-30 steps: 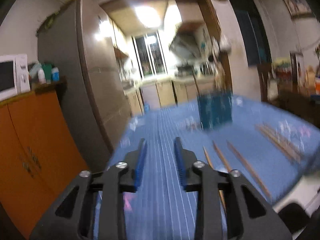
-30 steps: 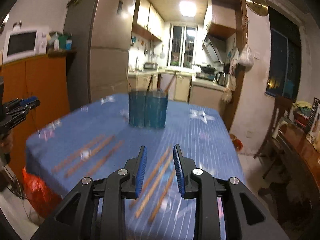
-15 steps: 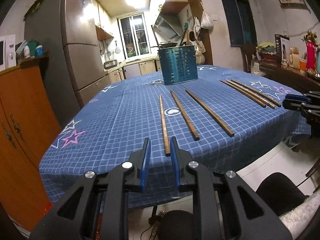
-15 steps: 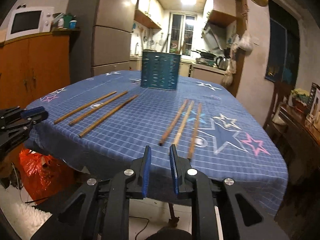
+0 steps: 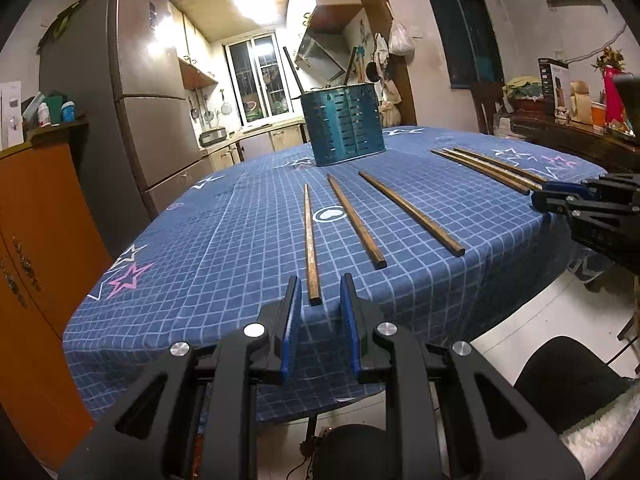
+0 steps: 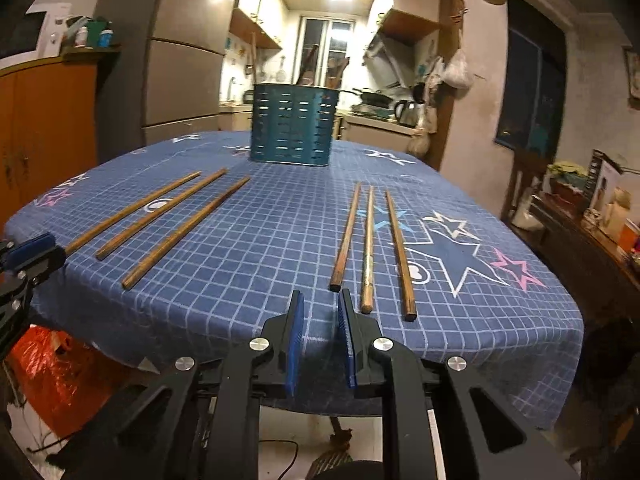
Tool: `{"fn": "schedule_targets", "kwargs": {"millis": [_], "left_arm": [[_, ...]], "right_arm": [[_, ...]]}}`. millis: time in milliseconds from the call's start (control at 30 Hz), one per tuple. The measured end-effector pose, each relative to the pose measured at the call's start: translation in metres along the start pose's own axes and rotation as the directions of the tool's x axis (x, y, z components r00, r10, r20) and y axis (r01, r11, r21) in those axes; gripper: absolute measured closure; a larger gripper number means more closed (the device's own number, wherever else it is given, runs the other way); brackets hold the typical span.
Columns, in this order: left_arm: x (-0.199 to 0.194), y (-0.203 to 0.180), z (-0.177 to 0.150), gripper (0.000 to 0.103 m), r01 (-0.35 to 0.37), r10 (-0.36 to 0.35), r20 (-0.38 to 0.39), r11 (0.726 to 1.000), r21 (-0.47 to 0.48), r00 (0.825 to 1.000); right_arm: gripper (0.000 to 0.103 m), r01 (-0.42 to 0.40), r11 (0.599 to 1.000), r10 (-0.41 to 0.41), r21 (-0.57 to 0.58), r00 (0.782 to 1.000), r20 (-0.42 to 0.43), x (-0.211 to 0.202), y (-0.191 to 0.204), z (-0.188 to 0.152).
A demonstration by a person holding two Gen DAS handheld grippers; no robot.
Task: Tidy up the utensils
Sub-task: 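Move both open tools back toward the remaining chopsticks, then close the left tool on one chopstick while the right tool grasps another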
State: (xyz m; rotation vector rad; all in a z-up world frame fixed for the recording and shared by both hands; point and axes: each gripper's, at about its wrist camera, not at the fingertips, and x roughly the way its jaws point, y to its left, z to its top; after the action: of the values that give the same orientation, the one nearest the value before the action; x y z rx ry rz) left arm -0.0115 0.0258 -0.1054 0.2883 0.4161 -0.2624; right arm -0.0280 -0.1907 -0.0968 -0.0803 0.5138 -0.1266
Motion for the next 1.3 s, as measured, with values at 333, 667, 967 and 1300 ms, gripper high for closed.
{"fn": "schedule_targets", "kwargs": {"millis": [333,667,967,1300], "left_arm": [[0.006,0.013,-0.005,0.083,-0.017,0.018,0.019,0.998,-0.055,1.0],[0.01,0.014,-0.005,0.084,0.003,-0.001,0.03,0.998,-0.059,1.0],[0.017,0.015,-0.001,0.086,0.011,-0.009,0.029,0.997,-0.079,1.0],[0.018,0.016,-0.002,0.097,0.053,-0.05,0.032,0.994,-0.1,0.998]], "right_arm": [[0.084,0.076,0.997,-0.075,0.033,0.997,-0.008,0.01,0.007,0.003],[0.084,0.125,0.99,-0.124,0.058,0.992,-0.016,0.02,0.009,0.007],[0.086,0.123,0.99,-0.122,0.065,0.992,-0.018,0.026,0.006,0.01],[0.093,0.104,0.989,-0.101,0.106,0.994,-0.032,0.031,0.002,0.012]]}}
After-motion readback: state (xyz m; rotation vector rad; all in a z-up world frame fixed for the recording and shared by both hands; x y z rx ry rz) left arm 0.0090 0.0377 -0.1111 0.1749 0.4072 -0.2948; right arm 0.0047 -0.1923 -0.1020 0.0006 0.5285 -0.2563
